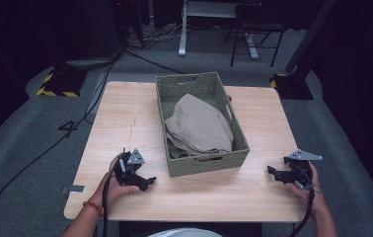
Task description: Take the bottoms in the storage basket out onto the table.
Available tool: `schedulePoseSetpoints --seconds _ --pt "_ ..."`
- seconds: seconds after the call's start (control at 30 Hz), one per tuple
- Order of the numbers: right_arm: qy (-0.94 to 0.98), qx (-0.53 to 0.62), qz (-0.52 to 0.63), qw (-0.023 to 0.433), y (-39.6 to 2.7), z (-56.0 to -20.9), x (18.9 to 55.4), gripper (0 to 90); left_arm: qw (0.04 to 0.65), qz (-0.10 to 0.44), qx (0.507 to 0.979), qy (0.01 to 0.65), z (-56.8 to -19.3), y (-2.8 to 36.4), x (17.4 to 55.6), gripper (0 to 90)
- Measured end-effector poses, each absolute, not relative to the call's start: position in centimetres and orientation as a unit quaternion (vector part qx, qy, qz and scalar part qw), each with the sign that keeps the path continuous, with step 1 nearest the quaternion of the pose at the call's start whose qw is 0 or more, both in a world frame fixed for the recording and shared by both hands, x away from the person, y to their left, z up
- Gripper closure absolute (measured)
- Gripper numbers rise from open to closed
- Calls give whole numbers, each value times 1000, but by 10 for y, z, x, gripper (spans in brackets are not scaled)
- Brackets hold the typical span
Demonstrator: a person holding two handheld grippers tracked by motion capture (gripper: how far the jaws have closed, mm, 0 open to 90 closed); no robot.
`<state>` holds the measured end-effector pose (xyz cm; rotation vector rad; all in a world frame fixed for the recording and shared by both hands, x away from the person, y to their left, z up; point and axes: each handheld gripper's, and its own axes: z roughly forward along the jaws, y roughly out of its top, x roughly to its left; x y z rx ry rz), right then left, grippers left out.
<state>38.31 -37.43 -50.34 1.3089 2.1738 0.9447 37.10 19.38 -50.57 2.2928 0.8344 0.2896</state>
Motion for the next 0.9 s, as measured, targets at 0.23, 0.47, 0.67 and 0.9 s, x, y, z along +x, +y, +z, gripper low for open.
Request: schedulePoseSetpoints --seconds 0.23,0.47,0.67,0.9 --pt "791 458 351 205 -369 -500 382 166 336 111 879 320 -506 194 371 2" --pt "791 437 376 205 -364 -493 379 200 336 111 879 320 -506 194 371 2" --pt "788 424 396 205 -359 -483 376 210 336 111 879 320 -506 194 371 1" --pt "791 408 406 206 -350 -472 373 205 336 111 879 320 -506 194 371 2"
